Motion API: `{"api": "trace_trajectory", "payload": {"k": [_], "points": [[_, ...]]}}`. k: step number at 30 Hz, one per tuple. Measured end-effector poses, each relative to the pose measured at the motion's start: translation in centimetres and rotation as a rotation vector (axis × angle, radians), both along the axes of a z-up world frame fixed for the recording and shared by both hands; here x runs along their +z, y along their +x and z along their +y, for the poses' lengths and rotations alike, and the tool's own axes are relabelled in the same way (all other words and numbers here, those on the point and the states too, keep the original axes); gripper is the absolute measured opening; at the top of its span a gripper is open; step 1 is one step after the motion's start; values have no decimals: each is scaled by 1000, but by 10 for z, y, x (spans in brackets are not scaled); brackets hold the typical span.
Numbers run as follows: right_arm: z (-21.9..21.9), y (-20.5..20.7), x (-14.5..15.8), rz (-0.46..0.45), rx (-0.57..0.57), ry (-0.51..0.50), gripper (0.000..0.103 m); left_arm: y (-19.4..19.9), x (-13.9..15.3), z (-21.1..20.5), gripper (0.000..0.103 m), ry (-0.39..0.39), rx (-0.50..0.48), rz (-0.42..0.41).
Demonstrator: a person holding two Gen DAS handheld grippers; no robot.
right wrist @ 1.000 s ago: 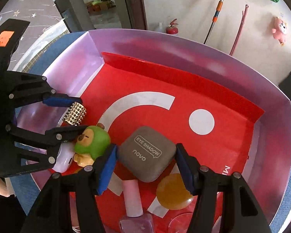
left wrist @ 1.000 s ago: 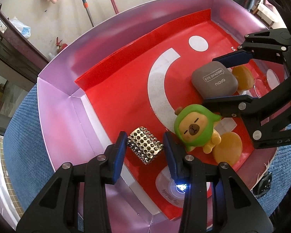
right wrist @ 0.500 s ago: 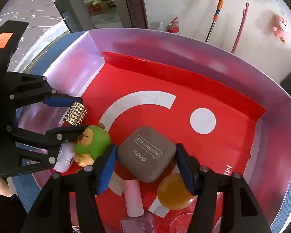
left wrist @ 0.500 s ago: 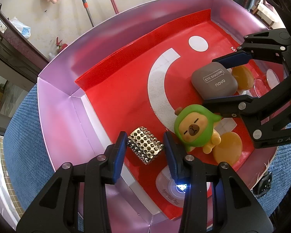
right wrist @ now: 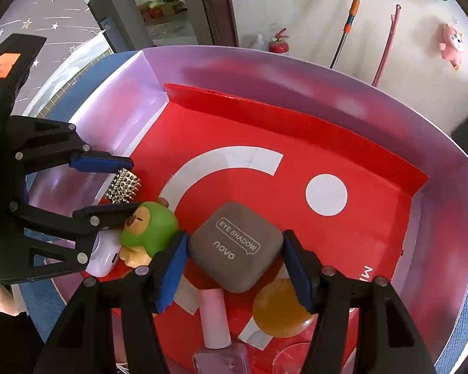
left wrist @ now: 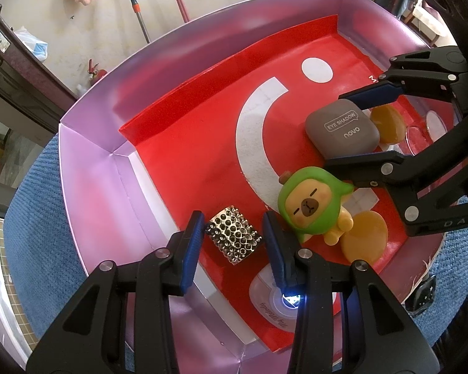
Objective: Organize rigid objects
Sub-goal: 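Lower and release the roller with the left tool while the right tool releases the compact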
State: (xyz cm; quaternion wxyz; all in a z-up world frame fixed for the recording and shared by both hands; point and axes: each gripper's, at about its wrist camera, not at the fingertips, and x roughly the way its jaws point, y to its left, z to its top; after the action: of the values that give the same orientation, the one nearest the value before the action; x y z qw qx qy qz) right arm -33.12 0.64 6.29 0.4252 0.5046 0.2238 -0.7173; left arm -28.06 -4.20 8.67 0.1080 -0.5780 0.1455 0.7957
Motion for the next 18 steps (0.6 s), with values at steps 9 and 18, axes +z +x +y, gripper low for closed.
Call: {"api": "trace_trajectory", "payload": {"k": [9,18], "points": [[-1,1,0,-2,1,0,65,5,3,6,41,2,4,8],[0,3,1,3,-3,-5,65,37,6,19,54,-5,13,45]]}}
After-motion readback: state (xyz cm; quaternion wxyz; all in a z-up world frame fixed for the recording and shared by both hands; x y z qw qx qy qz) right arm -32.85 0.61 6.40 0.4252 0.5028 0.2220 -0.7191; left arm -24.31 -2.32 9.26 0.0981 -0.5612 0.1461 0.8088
